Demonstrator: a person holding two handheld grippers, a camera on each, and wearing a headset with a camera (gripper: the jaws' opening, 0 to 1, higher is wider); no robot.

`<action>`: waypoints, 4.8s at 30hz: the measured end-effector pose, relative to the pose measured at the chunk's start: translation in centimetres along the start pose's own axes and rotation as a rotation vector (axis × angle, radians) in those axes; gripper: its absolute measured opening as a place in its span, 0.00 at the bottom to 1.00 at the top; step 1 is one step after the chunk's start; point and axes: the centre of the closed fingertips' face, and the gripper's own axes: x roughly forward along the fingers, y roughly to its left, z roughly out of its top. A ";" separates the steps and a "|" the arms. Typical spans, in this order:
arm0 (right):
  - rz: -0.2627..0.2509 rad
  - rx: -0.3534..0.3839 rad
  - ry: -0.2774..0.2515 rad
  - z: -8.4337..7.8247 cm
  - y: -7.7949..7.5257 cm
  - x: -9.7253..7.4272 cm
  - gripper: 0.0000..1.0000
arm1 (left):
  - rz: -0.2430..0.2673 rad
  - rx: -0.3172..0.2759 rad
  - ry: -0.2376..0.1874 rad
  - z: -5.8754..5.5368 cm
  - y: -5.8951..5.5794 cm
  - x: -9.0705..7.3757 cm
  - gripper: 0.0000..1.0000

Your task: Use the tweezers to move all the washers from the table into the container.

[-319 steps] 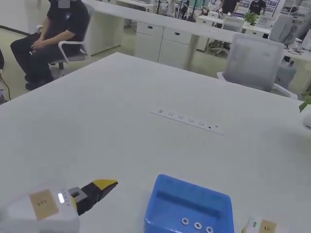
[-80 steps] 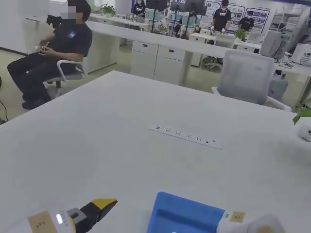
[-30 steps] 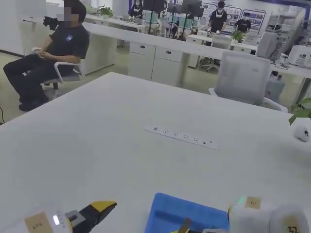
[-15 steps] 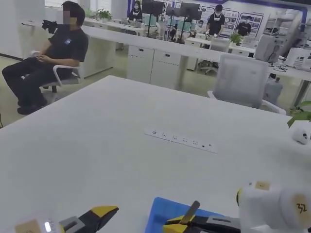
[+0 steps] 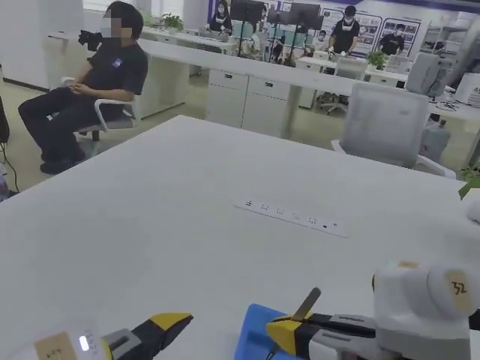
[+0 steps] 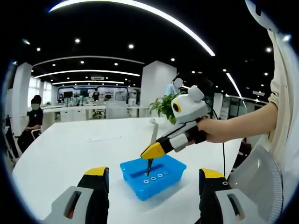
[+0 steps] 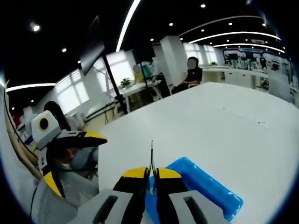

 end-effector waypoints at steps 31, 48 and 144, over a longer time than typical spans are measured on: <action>-0.020 -0.043 0.129 -3.0 -2.8 4.1 0.03 | 0.003 -0.003 0.003 -0.1 0.2 0.0 0.79; -0.015 -0.070 0.149 -3.7 -2.9 4.8 0.03 | 0.006 0.006 0.017 -0.3 0.3 0.1 0.78; 0.154 -0.359 0.355 -12.4 5.6 -4.8 0.06 | -0.718 0.421 0.541 -3.7 -8.2 3.8 0.00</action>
